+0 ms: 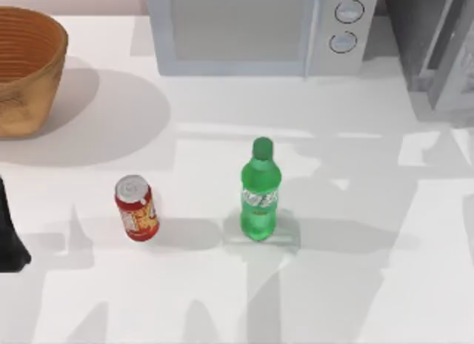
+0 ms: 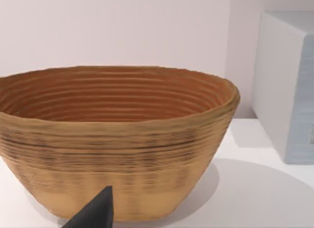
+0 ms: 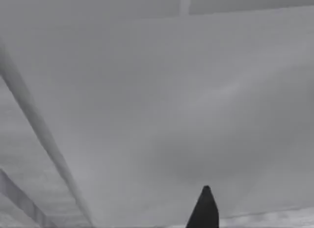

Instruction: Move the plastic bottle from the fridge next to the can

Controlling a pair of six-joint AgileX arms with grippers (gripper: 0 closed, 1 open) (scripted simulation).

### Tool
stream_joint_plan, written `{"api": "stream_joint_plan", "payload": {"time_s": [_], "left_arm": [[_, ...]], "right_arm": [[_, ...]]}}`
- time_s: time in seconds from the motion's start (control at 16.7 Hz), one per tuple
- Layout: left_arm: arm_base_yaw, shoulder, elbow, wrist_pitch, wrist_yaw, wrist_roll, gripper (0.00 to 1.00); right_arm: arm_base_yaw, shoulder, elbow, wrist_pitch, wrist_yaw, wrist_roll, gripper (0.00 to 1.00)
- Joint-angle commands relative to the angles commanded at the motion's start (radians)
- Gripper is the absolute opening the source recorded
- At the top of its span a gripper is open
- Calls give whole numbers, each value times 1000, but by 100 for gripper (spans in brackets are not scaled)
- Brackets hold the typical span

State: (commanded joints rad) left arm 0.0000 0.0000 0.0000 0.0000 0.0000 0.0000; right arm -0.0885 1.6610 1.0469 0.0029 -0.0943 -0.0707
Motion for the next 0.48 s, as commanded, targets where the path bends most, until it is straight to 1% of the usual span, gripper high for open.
{"api": "stream_joint_plan", "payload": {"time_s": [0.12,0.18,0.48], "left_arm": [[0,0,0,0,0,0,100],[0,0,0,0,0,0,100],[0,0,0,0,0,0,100]], "right_arm": [[54,-32,-39,39,56,54,100],[64,-41,-49,48,67,65,100],[50,-35,-52,46,74,63,100]]}}
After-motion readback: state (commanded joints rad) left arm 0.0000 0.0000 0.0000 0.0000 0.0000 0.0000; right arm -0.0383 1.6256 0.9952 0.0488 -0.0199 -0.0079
